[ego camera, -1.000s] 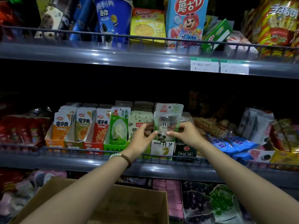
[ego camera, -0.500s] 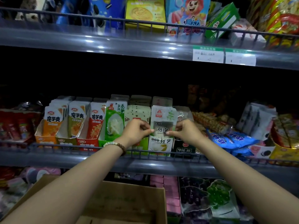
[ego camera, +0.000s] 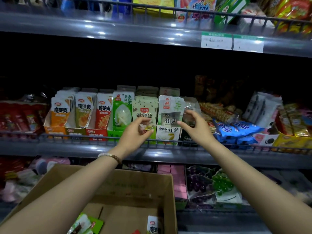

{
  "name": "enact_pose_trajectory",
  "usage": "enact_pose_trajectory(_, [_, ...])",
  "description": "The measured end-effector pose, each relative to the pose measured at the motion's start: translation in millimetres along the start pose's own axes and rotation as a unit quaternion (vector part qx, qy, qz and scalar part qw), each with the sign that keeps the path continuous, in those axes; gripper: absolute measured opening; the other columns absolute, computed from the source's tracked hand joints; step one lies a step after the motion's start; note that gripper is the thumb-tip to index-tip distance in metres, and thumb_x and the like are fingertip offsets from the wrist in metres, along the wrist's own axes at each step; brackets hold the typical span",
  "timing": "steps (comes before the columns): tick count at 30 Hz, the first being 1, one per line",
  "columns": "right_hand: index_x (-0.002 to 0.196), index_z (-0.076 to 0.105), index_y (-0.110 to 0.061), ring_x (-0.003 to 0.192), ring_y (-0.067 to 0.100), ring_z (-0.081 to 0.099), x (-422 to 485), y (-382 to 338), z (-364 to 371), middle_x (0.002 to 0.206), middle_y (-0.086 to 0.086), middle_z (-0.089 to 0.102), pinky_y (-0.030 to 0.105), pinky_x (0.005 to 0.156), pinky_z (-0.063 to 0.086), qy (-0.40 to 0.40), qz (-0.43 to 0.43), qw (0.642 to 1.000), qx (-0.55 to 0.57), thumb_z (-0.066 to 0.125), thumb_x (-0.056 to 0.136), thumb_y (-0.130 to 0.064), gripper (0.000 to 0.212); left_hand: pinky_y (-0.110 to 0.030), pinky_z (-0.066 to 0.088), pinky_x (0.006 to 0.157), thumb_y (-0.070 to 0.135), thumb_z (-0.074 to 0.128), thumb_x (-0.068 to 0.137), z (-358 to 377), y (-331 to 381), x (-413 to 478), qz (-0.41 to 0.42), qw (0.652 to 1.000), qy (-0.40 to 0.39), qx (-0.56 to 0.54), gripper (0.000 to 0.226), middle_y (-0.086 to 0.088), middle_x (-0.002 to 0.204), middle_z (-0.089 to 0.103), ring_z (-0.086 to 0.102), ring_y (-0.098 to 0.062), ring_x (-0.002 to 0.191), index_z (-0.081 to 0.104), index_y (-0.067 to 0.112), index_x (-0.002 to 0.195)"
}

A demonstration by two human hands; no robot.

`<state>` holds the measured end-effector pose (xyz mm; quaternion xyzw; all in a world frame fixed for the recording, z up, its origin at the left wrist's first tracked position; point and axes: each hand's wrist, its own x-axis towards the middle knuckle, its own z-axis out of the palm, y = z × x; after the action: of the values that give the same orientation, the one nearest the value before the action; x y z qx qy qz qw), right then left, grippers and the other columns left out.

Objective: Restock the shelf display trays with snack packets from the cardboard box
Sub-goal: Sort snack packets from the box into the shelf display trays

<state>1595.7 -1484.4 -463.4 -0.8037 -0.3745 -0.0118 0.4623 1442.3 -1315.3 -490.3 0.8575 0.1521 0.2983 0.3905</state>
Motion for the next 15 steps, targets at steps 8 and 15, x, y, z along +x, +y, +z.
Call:
enact_pose_trajectory(8, [0.137,0.044,-0.027,0.126,0.0,0.037,-105.1,-16.3,50.5,0.139,-0.013,0.043,0.021,0.103,0.03,-0.077,-0.025,0.995,0.064,0.053,0.094,-0.032,0.045,-0.023,0.046,0.094,0.059,0.057,0.081,-36.1,-75.2,-124.8,-0.036,0.991,-0.101,0.074,0.039,0.019,0.113,0.061,0.055,0.003,0.107,0.057,0.036,0.113])
enact_pose_trajectory(15, [0.136,0.046,-0.016,0.131,0.02,0.042,-184.0,31.7,179.8,0.14,0.004,0.046,0.029,0.108,0.033,-0.292,0.07,0.954,-0.026,0.052,0.095,-0.033,0.044,-0.024,0.043,0.086,0.042,0.059,0.089,-24.8,-159.1,-208.1,-0.204,0.934,-0.255,0.148,0.047,0.0,0.122,0.058,0.056,-0.015,0.111,0.05,0.019,0.128])
